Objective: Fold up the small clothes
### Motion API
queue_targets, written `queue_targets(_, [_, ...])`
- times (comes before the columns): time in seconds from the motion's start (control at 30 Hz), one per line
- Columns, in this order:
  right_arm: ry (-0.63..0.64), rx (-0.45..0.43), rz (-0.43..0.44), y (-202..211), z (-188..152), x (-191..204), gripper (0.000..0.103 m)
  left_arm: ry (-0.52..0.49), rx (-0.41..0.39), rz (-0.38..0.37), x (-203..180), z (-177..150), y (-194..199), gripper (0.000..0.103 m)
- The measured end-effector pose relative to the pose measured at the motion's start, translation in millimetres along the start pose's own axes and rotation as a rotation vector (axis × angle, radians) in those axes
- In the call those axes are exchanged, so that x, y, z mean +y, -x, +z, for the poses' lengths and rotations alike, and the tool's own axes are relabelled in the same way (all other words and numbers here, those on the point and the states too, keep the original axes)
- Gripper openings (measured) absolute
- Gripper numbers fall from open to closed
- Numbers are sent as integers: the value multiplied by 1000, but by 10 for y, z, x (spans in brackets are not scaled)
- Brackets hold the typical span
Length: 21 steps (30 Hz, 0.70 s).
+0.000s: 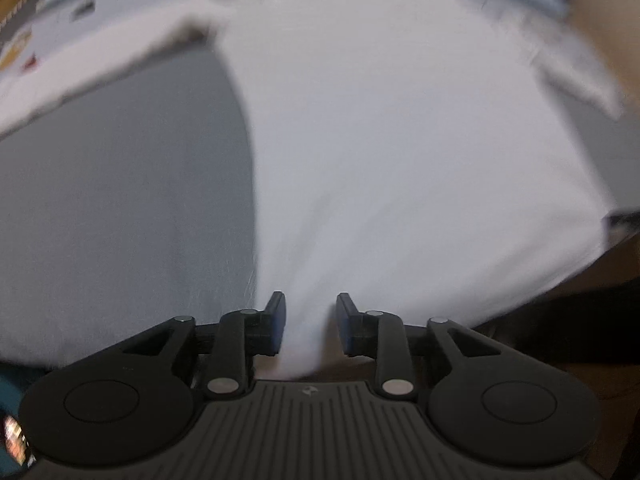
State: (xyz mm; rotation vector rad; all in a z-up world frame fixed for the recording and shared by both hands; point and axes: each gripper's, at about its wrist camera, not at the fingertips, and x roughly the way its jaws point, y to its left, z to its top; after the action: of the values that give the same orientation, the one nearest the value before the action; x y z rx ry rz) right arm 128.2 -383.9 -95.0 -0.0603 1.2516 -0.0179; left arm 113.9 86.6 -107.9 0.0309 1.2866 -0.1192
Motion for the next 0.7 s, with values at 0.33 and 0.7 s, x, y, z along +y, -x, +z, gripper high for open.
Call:
queue_targets(0.33, [48,-106,46,139,58,131,45,-7,25,27,-111,109,-68,54])
queue_targets(0.7, [-22,-319,118,504,236,340,48,52,-425,34,-270,351,502,55])
